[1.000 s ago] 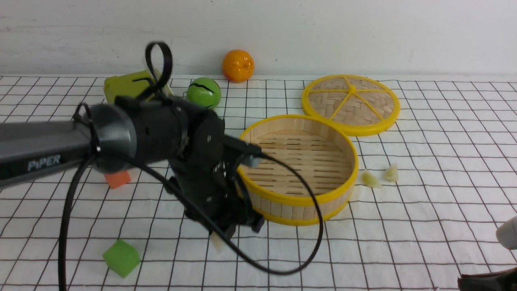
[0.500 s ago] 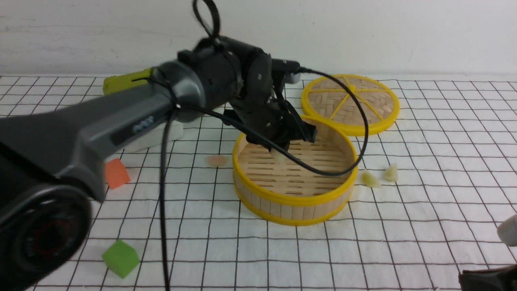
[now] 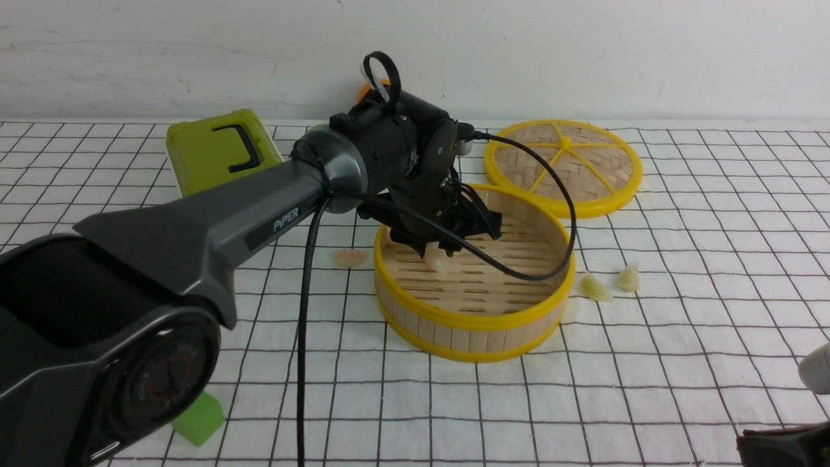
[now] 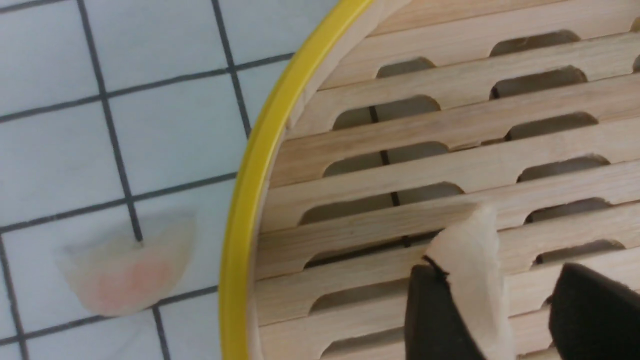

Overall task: Put the dumplings into the steamer on the table with the white tablecloth.
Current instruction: 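Place the dumpling into the bamboo steamer basket with the left gripper, then reach for and grasp a dumpling on the table with the left gripper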

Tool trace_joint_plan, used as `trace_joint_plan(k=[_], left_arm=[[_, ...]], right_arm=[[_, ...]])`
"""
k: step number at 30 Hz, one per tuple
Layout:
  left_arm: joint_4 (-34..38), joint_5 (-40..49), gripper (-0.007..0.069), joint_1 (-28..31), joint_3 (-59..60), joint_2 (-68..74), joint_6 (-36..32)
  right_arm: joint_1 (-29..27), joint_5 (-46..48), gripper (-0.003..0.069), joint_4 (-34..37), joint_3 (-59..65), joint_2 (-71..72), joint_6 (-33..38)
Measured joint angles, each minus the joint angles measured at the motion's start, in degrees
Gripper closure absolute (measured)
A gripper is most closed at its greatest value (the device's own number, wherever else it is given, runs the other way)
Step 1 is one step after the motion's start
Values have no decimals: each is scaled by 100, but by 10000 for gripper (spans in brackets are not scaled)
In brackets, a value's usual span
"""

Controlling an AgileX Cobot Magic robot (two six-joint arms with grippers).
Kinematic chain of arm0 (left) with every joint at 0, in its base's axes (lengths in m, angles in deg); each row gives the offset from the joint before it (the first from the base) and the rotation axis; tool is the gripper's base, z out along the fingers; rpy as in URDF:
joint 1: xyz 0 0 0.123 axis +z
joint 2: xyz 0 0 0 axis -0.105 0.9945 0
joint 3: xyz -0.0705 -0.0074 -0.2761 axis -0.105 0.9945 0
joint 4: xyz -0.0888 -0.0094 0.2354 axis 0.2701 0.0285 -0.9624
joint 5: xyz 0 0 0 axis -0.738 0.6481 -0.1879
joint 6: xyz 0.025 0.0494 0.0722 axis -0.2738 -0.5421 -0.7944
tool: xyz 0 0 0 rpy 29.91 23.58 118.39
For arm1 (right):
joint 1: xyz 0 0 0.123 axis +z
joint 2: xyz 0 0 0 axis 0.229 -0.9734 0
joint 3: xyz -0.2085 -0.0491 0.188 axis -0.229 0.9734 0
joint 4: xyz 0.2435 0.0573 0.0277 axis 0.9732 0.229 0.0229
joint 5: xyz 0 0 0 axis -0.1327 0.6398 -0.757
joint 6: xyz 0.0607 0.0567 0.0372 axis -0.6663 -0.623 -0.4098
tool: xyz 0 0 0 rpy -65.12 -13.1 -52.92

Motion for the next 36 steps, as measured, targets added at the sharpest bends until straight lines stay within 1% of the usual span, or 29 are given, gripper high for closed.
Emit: trace_joint_plan(k=[2,5,6,9,11,12,13,15,16,17,18,21,24,25,27,30,33,36], left_arm=[[-14,232,250,0,-166,0,-6],[-152,650,224,0,-498,0,-113],[-376,982,216,0,-783,-14,-270],[-886,1588,213,60,-1189,-138,-613],[-1019,1767,211,155,-1286,-199,-857],[-1014,1876,210,367,-1356,-261,-1139],[-929,1908,210,513,-1372,-268,-1275],[-343,1952,210,973,-1398,-208,-1736],[-276,1953,210,1057,-1398,-195,-1785],[67,1969,210,1218,-1398,-109,-1986],[474,1974,210,1468,-1398,35,-2394],[959,1980,210,1750,-1398,347,-3117],[1070,1967,210,1771,-1398,577,-3812],[1095,1957,210,1771,-1398,606,-3901],[1215,1881,210,1758,-1398,764,-4395],[1340,1836,210,1751,-1398,973,-4926],[1486,1813,213,1751,-1398,1110,-5195],[1554,1749,260,1751,-1398,1139,-5391]], right_arm=[[0,-20,640,0,0,0,2],[0,-24,640,0,0,0,20],[0,-24,640,0,0,0,20],[0,-27,640,0,0,0,20],[0,-27,639,5,0,0,20],[0,-27,636,16,0,0,24],[0,-27,635,16,0,0,24],[0,-27,631,16,0,0,24],[0,-27,630,16,0,0,24],[0,-27,629,16,0,0,24],[0,-27,629,16,0,0,24],[0,-27,625,17,0,0,24],[0,-57,622,22,0,0,24],[0,-68,622,22,0,0,24],[0,-107,621,22,0,0,24],[0,-113,620,22,0,0,74],[0,-113,618,17,0,0,152],[0,-120,618,17,0,0,212]])
